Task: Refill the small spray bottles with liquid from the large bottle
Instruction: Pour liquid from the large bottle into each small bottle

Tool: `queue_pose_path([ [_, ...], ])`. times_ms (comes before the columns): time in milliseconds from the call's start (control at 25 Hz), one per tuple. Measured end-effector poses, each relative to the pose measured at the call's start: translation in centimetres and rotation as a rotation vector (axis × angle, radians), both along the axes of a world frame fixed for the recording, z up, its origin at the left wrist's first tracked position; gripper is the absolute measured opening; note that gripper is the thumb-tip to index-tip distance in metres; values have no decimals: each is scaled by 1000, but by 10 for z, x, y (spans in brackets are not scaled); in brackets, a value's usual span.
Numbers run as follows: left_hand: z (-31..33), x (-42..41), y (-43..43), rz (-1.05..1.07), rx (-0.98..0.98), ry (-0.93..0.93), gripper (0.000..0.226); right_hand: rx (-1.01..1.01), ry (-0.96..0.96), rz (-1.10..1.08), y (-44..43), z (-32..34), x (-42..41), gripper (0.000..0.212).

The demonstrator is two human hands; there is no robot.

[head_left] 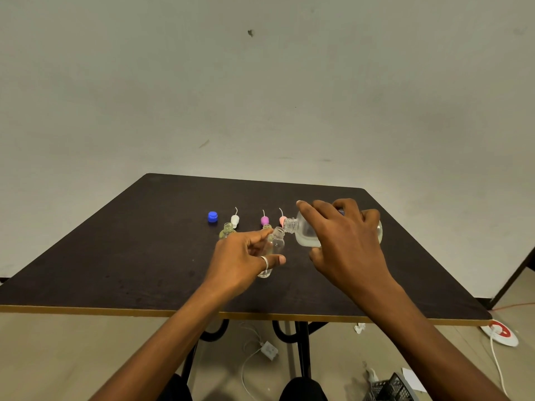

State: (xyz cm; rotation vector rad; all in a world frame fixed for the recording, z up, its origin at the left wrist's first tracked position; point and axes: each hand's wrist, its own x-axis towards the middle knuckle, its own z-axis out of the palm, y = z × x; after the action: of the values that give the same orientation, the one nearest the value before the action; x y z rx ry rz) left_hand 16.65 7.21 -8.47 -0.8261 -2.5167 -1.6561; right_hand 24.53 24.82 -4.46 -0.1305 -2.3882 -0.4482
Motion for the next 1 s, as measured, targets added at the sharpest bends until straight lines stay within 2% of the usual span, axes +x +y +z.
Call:
queue_pose_path([
  [1000, -1, -1, 1, -12, 0, 2, 69, 3, 1, -4, -1, 1, 1, 85],
])
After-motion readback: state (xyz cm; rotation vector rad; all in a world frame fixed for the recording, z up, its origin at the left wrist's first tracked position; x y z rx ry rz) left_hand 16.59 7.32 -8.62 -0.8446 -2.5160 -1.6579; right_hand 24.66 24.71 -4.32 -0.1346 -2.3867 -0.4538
